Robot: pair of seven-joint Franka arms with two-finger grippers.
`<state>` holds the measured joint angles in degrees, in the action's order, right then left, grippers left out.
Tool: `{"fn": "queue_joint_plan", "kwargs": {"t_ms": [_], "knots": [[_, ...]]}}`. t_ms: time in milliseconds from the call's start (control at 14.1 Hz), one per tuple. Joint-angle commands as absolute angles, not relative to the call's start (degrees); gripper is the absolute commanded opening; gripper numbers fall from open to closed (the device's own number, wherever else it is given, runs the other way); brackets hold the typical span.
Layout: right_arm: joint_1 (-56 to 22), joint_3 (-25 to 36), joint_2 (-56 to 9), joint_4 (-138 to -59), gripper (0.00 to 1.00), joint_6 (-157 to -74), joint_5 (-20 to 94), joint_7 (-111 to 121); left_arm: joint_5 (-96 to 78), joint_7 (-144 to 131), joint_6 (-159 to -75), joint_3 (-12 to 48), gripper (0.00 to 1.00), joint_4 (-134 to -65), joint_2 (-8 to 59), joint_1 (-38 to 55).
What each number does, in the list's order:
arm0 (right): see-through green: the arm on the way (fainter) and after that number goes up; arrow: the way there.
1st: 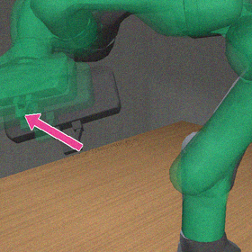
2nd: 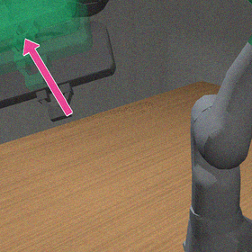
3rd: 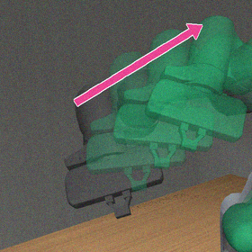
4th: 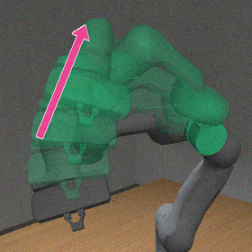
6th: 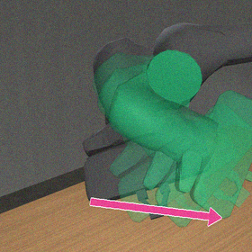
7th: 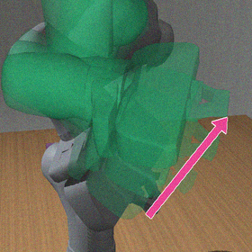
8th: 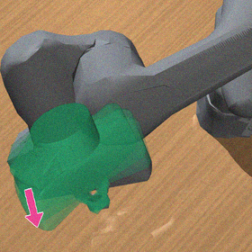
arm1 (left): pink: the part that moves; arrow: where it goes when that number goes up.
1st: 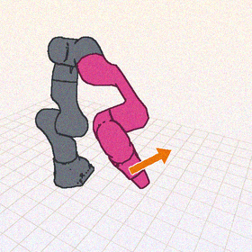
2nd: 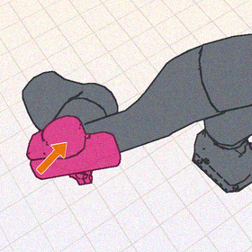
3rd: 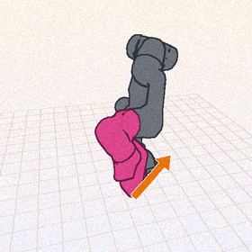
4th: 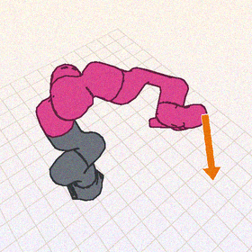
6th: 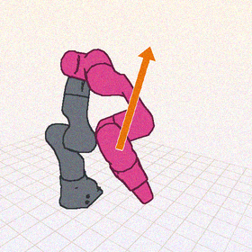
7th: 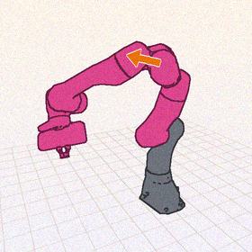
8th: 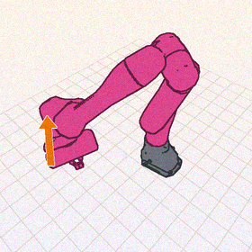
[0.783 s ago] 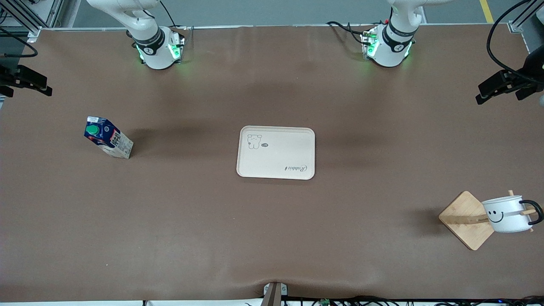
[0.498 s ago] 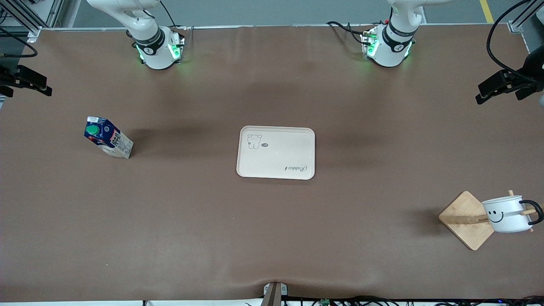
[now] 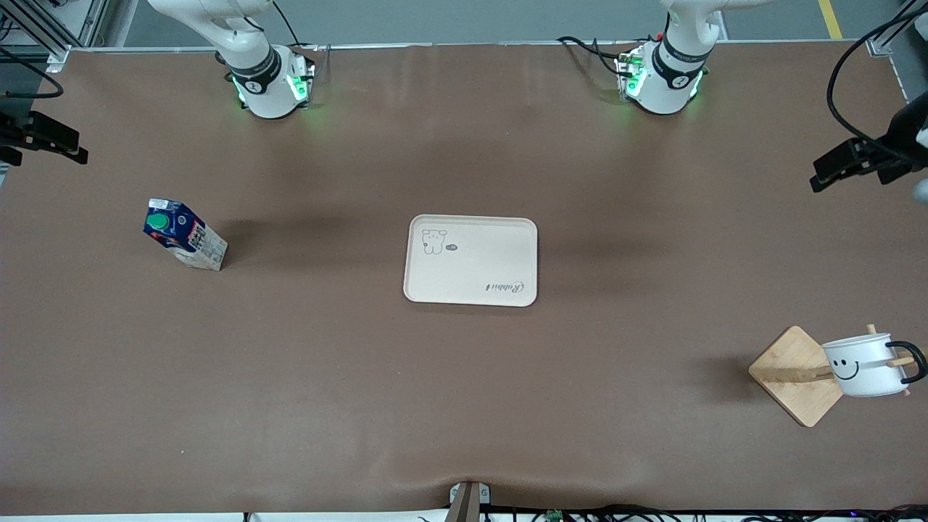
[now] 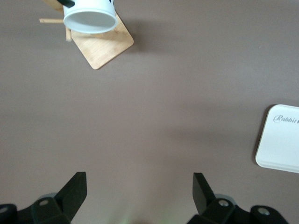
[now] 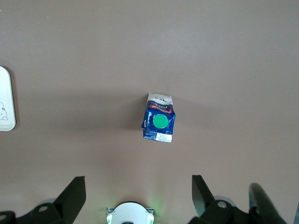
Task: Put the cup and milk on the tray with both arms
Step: 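Move the left gripper toward the white mug on the wooden stand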
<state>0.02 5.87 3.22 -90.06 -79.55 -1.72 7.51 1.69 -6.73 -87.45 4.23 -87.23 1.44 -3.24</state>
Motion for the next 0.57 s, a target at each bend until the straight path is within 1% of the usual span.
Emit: {"fn": "queue_joint_plan", "kwargs": {"t_ms": [0, 213, 356, 498], "knots": [[0.9, 5.3, 3.3, -90.2, 1.0, -79.8, -2.7, 8.1, 2.7, -5.4, -91.5, 4.2, 1.0, -86.9, 4.3, -4.7], [0.9, 5.3, 3.3, -90.2, 1.0, -79.8, -2.7, 8.1, 3.7, -5.4, -95.7, 4.1, 1.0, -87.1, 7.3, -5.0], [0.9, 5.4, 3.0, -90.1, 1.0, -79.8, -2.6, 8.0, 8.9, -5.3, -98.4, 4.4, 1.0, -87.1, 9.5, -4.8], [0.9, 5.4, 2.8, -90.0, 1.0, -79.8, -2.6, 8.0, 9.6, -5.4, -101.9, 4.5, 1.0, -88.6, 10.3, -4.9]]}}
